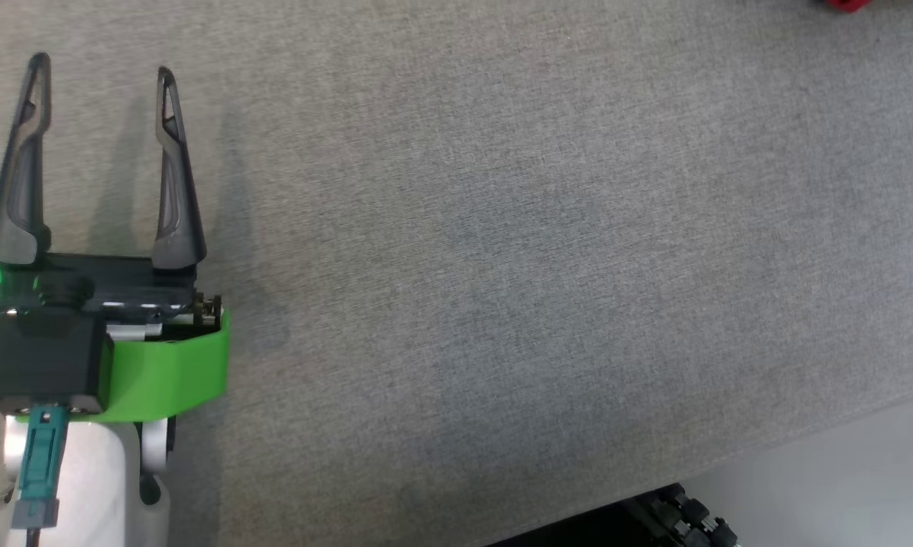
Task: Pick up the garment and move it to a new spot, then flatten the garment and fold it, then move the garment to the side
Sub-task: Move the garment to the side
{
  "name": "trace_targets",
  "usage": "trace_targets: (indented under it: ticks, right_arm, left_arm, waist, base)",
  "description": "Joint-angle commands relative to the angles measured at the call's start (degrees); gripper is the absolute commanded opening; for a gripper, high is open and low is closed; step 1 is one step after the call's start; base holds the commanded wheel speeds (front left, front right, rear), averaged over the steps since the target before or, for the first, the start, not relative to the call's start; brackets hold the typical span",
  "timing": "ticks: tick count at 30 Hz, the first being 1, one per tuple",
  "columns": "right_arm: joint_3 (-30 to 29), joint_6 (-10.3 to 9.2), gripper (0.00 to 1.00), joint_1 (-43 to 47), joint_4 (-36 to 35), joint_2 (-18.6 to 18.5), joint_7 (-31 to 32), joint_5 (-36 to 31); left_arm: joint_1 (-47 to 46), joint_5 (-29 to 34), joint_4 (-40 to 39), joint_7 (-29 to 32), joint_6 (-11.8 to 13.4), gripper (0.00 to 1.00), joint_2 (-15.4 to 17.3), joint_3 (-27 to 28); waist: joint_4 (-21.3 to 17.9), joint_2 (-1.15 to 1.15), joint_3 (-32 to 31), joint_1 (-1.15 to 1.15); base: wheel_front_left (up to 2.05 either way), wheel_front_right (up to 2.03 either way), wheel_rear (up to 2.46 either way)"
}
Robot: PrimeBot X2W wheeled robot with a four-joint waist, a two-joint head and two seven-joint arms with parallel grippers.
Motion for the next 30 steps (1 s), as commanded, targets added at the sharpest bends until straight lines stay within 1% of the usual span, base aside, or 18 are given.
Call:
trace_targets:
  ticks: [1, 3, 5, 9, 11, 14, 17, 20, 21, 22, 26, 30]
  right_arm:
    - [0.89, -0.11, 0.0, -2.29, 0.98, -0.57, 0.14, 0.17]
    - [2.51, -0.11, 0.0, -4.74, 2.48, -0.84, 0.04, -0.02]
    - [3.52, -0.11, 0.0, -6.95, 4.37, -0.1, 0.32, 0.93]
    - [6.5, -0.11, 0.0, -12.18, 9.17, 0.2, 1.5, 0.15]
    - [8.28, -0.11, 0.0, -13.59, 10.76, 0.46, 2.4, 0.54]
    - [10.66, -0.11, 0.0, -16.14, 13.48, -0.13, 3.87, 0.53]
    - [12.85, -0.11, 0.0, -17.45, 16.05, -0.01, 4.02, 0.78]
    - [13.3, -0.11, 0.0, -17.87, 18.27, 0.62, 2.78, 2.1]
    - [13.65, -0.11, 0.29, -17.93, 19.19, 0.95, 2.18, 2.05]
    - [13.99, -0.11, 1.0, -17.82, 19.93, 1.29, 1.89, 2.03]
    - [13.92, -0.11, 1.0, -18.66, 23.41, 2.47, -2.06, 1.76]
    - [13.7, -0.11, 1.0, -18.75, 25.44, 3.62, -4.65, 0.31]
  left_arm:
    - [-1.06, 0.52, -1.2, 0.62, -0.23, 1.0, 0.85, 0.15]
    - [-1.11, 0.84, -2.72, 1.47, -0.29, 1.0, 1.33, 0.21]
    - [-1.04, 1.17, -4.0, 1.95, -0.19, 1.0, 1.74, 0.43]
    - [-0.67, 1.5, -5.84, 2.93, 0.18, 1.0, 1.97, 0.5]
    - [-0.47, 1.57, -6.57, 3.03, 0.21, 1.0, 2.08, 0.28]
    - [-0.2, 1.84, -7.47, 3.33, 0.33, 1.0, 2.14, 0.13]
    - [-0.42, 1.76, -8.18, 3.39, 0.36, 1.0, 2.24, 0.0]
    - [-0.47, 1.74, -8.47, 3.3, 0.49, 1.0, 2.49, 0.23]
    - [-0.44, 1.71, -8.53, 3.18, 0.6, 1.0, 2.51, 0.24]
    - [-0.41, 1.68, -8.48, 3.06, 0.66, 1.0, 2.52, 0.23]
    - [-0.32, 1.06, -7.26, 2.27, 0.97, 1.0, 2.28, 0.25]
    - [0.5, -0.34, -4.79, 0.44, 1.43, 1.0, 1.42, 0.28]
  waist:
    - [-3.82, 0.0, 4.28, -0.01]
    - [-3.96, 0.0, 4.88, -0.01]
    - [-4.08, 0.0, 5.34, -0.01]
    - [-3.53, 0.0, 6.17, -0.01]
    - [-3.11, 0.0, 6.54, -0.01]
    - [-2.49, 0.0, 7.07, -0.01]
    - [-1.83, 0.0, 7.77, -0.01]
    - [-1.74, 0.0, 8.12, -0.01]
    - [-1.69, 0.0, 8.22, -0.01]
    - [-1.64, 0.0, 8.24, -0.01]
    - [-1.35, 0.0, 7.31, -0.01]
    - [-0.76, 0.0, 4.14, -0.01]
  base:
    - [0.0, 0.0, 0.0]
    - [0.0, 0.0, 0.0]
    - [0.0, 0.0, 0.0]
    - [0.0, 0.0, 0.0]
    - [0.0, 0.0, 0.0]
    - [0.0, 0.0, 0.0]
    - [0.0, 0.0, 0.0]
    - [0.0, 0.0, 0.0]
    - [0.0, 0.0, 0.0]
    - [0.0, 0.0, 0.0]
    - [0.0, 0.0, 0.0]
    - [0.0, 0.0, 0.0]
